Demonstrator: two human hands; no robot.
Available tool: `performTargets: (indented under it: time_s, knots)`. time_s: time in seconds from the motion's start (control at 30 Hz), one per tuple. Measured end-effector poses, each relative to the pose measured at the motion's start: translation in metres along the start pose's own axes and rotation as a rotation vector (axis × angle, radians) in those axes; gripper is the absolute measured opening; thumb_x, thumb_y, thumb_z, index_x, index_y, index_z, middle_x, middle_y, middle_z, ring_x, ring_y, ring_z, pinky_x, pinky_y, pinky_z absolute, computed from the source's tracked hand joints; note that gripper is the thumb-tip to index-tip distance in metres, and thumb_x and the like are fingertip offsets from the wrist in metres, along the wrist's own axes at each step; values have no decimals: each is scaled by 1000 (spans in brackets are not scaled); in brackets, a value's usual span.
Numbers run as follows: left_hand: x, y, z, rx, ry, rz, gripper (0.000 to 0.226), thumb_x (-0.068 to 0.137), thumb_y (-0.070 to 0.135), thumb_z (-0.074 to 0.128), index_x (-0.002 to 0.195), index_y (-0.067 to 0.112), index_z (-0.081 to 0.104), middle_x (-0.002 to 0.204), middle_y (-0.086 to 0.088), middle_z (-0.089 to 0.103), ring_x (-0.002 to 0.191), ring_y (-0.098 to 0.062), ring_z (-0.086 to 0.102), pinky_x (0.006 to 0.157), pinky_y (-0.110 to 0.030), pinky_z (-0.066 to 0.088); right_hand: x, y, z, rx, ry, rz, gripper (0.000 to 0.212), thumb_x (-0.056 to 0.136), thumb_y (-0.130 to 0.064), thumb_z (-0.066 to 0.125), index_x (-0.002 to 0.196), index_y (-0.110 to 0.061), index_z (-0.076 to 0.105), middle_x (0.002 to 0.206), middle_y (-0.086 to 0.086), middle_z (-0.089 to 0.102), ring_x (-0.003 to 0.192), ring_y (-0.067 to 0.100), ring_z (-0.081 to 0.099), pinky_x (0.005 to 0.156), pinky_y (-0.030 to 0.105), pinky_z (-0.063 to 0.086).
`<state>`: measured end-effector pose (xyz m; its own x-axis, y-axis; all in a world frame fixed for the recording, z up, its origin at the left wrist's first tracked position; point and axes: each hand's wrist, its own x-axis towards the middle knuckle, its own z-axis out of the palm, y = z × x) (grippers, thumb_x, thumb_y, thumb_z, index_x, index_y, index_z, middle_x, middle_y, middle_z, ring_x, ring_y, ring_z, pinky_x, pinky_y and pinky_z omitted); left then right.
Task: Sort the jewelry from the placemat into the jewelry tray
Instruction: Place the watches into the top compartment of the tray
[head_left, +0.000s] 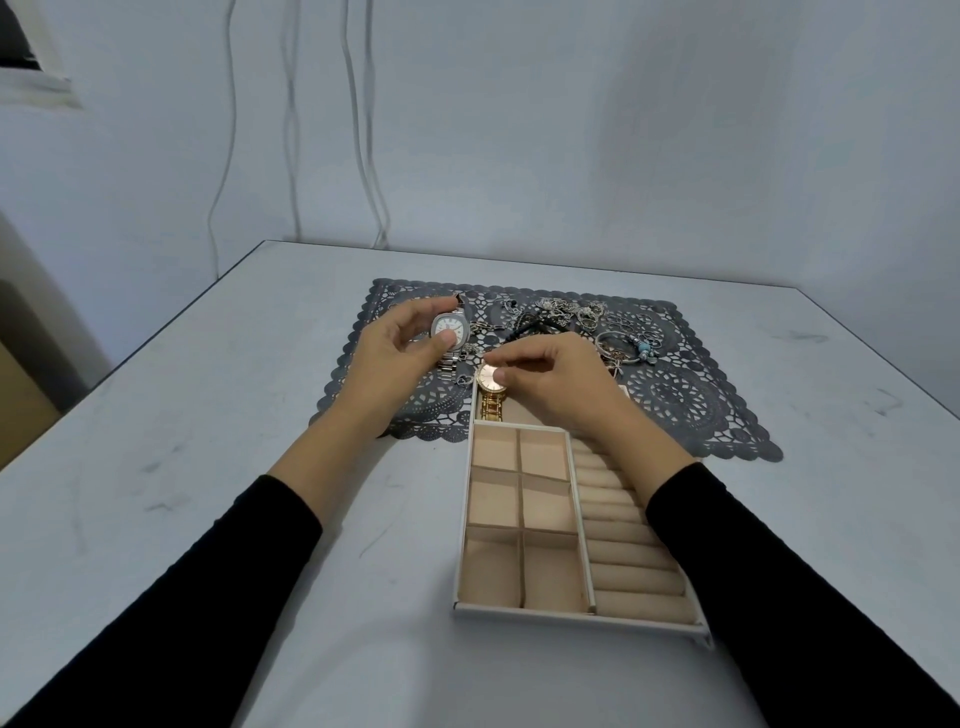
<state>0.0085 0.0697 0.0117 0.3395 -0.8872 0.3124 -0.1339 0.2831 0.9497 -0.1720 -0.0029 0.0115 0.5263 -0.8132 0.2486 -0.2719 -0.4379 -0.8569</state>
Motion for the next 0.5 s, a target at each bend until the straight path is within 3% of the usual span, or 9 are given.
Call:
performTargets:
  time_s: [0.23,0.4,0.5]
  knots:
    - [-1,0,1,10,2,-2,32,89,8,68,117,24,68,116,4,70,109,-9,64,74,-17,51,0,2,0,-9,-5,-4,17,80,-12,75,94,-22,76,87,-4,73,83,9,69,73,23,54]
    - [-3,3,3,-3,50,2,30,90,6,66,111,27,68,112,5,71,107,-10,66,84,-23,54,-1,2,-1,30,-22,18,17,81,-14,72,95,-24,76,90,-1,73,89,17,69,84,43,57]
    - [-3,4,4,1,81,12,29,90,6,67,112,26,68,112,6,71,109,-10,65,86,-24,54,-4,-2,-4,71,-11,-8,19,84,-18,70,100,-26,74,94,3,72,93,21,68,87,43,56]
